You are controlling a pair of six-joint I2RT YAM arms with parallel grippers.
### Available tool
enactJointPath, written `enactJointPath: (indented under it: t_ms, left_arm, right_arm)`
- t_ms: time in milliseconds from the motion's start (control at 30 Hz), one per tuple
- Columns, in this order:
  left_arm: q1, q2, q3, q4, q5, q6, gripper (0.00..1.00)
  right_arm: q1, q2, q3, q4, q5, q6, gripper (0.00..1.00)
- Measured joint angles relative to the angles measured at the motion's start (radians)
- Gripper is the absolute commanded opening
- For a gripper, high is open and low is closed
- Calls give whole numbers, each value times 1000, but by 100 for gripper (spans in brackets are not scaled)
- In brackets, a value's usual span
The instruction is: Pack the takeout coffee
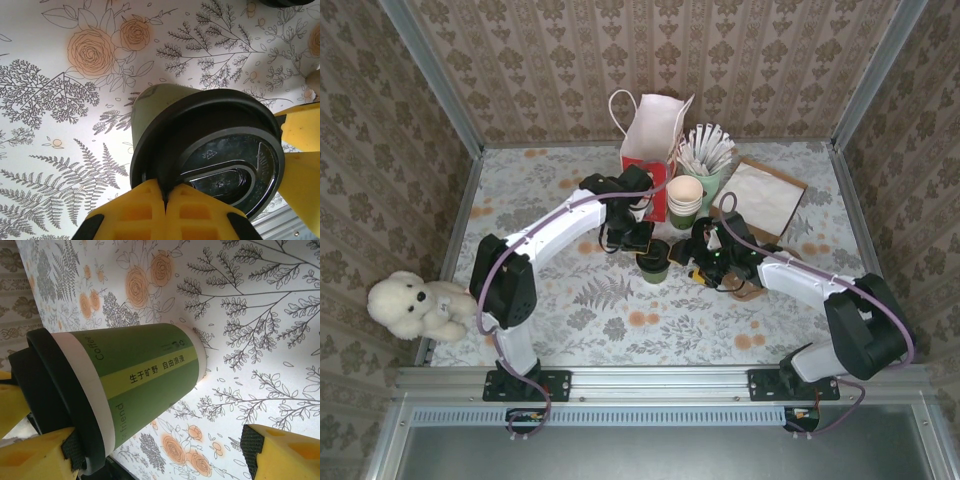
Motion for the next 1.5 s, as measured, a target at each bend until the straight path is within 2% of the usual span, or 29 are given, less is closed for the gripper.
enactJointPath:
  t_ms: [633,933,1200,1500]
  left_arm:
    - [-6,-17,-39,41,-11,-12,0]
    - [-6,-30,-53,63,-71,-19,0]
    - [-7,-31,-52,63,-83,-14,0]
    - [-21,-10,-9,28,-102,54,0]
  right_arm:
    - [-5,21,2,9,-3,0,89]
    - [-28,106,14,102,-113,-4,89]
    - [-29,112,47,48,-114,-32,89]
    - [-20,60,55,-35,-72,-71,90]
